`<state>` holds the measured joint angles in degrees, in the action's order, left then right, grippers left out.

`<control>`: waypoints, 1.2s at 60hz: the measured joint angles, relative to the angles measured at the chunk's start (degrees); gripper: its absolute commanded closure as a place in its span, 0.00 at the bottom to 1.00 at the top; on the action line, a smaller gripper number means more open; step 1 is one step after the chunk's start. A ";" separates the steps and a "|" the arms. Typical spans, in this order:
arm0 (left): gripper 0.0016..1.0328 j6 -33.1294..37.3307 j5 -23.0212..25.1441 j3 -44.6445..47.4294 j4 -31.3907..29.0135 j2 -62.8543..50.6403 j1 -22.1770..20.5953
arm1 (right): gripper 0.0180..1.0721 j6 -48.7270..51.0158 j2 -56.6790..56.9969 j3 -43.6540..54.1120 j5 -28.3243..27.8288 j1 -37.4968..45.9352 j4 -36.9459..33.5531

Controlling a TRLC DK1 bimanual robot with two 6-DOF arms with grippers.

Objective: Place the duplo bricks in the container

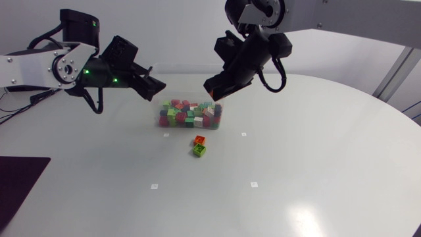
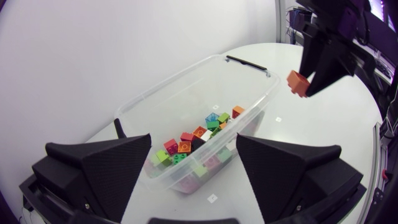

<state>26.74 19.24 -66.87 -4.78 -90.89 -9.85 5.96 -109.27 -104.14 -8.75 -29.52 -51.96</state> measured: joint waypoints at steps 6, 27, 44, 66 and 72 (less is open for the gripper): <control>0.07 1.66 0.85 3.58 -0.02 2.34 -0.09 | 0.70 0.04 -1.25 -1.66 0.00 0.02 1.09; 0.07 4.52 1.92 11.54 -0.04 6.58 -0.81 | 0.69 0.04 -6.43 -9.73 0.00 0.02 2.84; 0.07 4.83 1.90 14.56 0.46 9.40 -0.81 | 0.69 0.07 -13.64 -19.54 0.83 0.68 4.39; 0.07 3.19 -0.39 18.53 5.79 13.46 -0.79 | 0.07 0.74 -21.68 -28.63 2.91 1.75 2.49; 0.07 1.73 -2.34 19.45 7.15 14.91 -0.68 | 0.07 0.94 -20.68 -27.41 3.04 1.73 2.91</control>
<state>28.47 16.91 -47.42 2.37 -75.99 -10.52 6.90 -129.95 -131.55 -5.72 -27.79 -49.06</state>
